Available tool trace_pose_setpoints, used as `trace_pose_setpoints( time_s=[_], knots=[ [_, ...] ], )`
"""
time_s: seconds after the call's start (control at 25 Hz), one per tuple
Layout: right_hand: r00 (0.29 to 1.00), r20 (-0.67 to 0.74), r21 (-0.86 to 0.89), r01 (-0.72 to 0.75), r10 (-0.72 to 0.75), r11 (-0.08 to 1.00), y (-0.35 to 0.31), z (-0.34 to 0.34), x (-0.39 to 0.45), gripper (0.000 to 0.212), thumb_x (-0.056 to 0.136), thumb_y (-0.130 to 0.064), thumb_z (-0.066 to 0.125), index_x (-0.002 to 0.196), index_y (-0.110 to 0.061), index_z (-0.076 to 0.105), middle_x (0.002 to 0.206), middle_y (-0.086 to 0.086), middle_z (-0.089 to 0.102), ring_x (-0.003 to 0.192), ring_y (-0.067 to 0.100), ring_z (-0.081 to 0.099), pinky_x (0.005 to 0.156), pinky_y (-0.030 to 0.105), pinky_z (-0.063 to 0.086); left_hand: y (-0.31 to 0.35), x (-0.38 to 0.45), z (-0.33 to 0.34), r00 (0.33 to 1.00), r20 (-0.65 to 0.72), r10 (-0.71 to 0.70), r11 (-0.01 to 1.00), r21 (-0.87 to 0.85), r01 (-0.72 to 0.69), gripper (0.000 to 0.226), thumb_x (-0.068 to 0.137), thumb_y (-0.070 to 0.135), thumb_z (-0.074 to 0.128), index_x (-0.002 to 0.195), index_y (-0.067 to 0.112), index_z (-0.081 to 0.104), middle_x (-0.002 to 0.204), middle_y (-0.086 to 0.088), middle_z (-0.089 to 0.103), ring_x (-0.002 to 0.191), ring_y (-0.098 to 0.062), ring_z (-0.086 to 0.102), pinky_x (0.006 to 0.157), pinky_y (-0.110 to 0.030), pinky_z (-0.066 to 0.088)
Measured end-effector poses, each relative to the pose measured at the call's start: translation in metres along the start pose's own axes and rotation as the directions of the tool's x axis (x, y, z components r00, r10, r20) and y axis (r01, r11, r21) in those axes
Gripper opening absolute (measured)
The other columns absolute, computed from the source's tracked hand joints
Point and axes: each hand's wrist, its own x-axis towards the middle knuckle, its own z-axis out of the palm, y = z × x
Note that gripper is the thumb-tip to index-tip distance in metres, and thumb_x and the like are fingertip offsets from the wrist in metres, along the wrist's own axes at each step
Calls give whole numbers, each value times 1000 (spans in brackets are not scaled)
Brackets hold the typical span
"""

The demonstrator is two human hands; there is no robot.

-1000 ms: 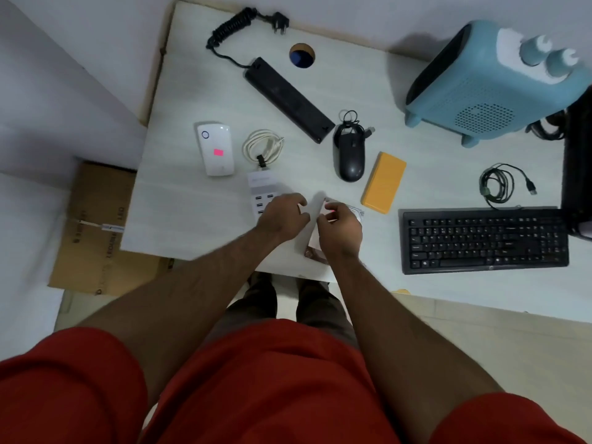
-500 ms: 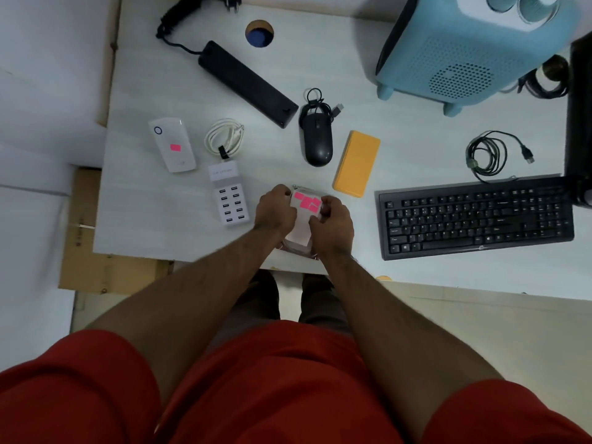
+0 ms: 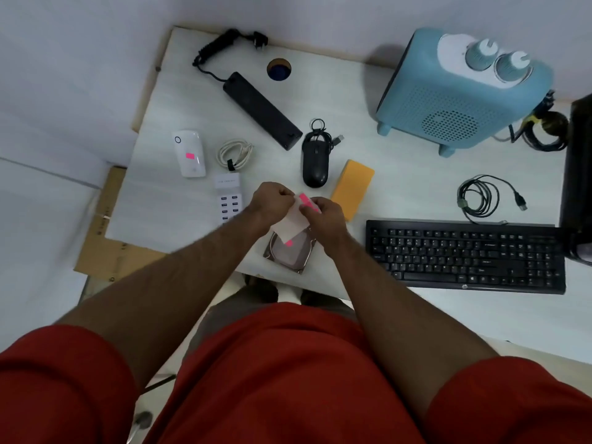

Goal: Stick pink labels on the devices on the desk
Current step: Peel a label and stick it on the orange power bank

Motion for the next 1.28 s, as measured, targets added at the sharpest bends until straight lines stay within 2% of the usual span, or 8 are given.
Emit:
trace_pose_setpoints(
  time_s=[0.08,0.2,0.32,0.44,0.6,0.84,1.04,1.28],
  knots=[
    [1000,26,74,2,-4,997,-8,-5,0,9,94,-17,67,87,-12,70,78,7,67,68,21,63,54,28,54,2,1,0,999,-31,-26,999,-41,25,10,86,9,62,83,10,73,90,-13,72,89,-32,69,78,-42,59],
    [995,91,184,-64,48,981,-14,-16,3,9,94,-16,68,92,-7,72,86,15,70,71,25,67,62,35,59,6,-5,3,996,-89,-7,998,-68,1,7,84,9,65,88,12,70,91,-10,70,88,-29,68,77,-39,58],
    [988,127,209,-112,87,972,-18,-23,10,16,93,-13,68,102,0,71,92,17,72,73,23,71,65,32,62,7,-7,6,955,-196,223,963,193,-185,16,80,15,69,96,14,66,90,-4,62,85,-22,59,75,-34,50],
    [990,113,259,-113,86,959,-22,-20,12,21,92,-14,70,105,3,71,98,22,73,79,26,71,74,38,62,11,-4,6,915,-127,383,874,371,-315,16,81,25,62,94,21,71,94,-3,65,91,-21,58,80,-37,49],
    [991,111,255,-95,68,962,-20,-13,17,20,93,-16,70,104,1,73,91,18,73,76,23,70,74,39,63,10,0,1,918,-78,390,873,349,-341,27,83,36,55,98,24,75,99,-1,72,94,-19,63,84,-41,52],
    [998,58,187,-38,28,982,-13,-5,16,17,93,-15,69,103,-2,75,90,19,74,76,23,68,77,42,60,5,5,-6,927,-58,372,893,297,-339,24,86,33,64,101,18,74,101,1,74,94,-13,66,87,-37,54],
    [999,-24,119,32,-29,992,-12,3,13,13,93,-14,67,94,-5,77,85,19,74,69,23,66,66,36,58,6,3,-8,903,-15,429,845,359,-396,26,88,33,60,102,17,75,99,0,75,91,-14,68,86,-39,54],
    [997,-52,63,61,-58,996,-10,6,11,12,92,-18,68,88,-10,76,81,10,73,69,18,66,58,30,56,3,6,-8,929,-15,369,885,310,-346,19,86,28,62,91,12,72,87,-3,73,80,-17,65,76,-37,55]
  ],
)
